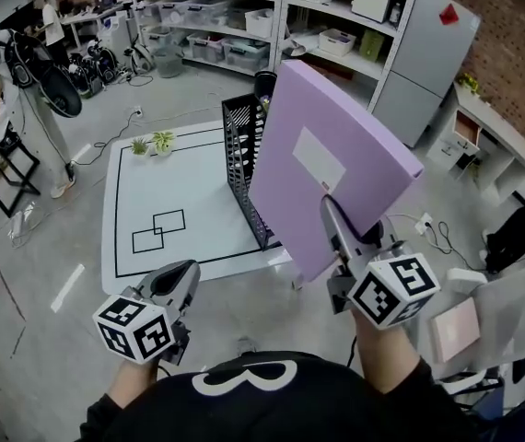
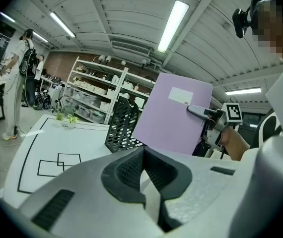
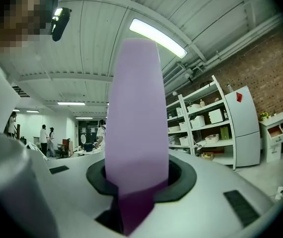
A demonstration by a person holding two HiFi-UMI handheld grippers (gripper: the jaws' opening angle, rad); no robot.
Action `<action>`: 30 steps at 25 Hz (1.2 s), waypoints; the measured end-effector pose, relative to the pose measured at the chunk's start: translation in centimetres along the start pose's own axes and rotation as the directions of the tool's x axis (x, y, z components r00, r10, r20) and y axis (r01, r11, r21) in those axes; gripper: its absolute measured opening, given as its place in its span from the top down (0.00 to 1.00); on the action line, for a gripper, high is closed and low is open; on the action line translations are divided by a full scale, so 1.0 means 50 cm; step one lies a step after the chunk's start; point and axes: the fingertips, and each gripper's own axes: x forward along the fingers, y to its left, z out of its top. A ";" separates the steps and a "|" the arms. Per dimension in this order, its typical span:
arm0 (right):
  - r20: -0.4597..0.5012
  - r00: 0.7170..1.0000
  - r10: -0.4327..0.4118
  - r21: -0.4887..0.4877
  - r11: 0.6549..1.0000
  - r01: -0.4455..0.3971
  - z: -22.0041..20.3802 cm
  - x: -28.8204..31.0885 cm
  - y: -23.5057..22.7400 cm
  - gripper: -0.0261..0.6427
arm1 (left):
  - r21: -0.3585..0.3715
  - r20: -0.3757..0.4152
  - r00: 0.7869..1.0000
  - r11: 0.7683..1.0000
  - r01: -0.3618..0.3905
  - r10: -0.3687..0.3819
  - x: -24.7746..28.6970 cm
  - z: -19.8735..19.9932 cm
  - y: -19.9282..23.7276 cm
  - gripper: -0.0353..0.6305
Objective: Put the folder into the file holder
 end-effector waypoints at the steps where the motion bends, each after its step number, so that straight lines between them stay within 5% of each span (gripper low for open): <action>1: 0.003 1.000 0.001 -0.002 1.000 -0.001 0.001 0.020 -0.004 0.75 | 0.002 0.007 1.000 1.000 -0.003 0.003 0.010 0.012 0.015 0.94; 12: -0.010 0.999 -0.036 -0.040 0.999 0.035 -0.003 0.173 -0.042 0.75 | -0.010 0.032 0.999 1.000 -0.023 0.023 0.071 0.061 0.134 0.94; 30: 0.011 0.995 -0.102 -0.060 0.993 0.103 -0.050 0.321 -0.023 0.75 | -0.014 -0.054 0.997 0.999 0.050 -0.050 0.102 0.111 0.247 0.94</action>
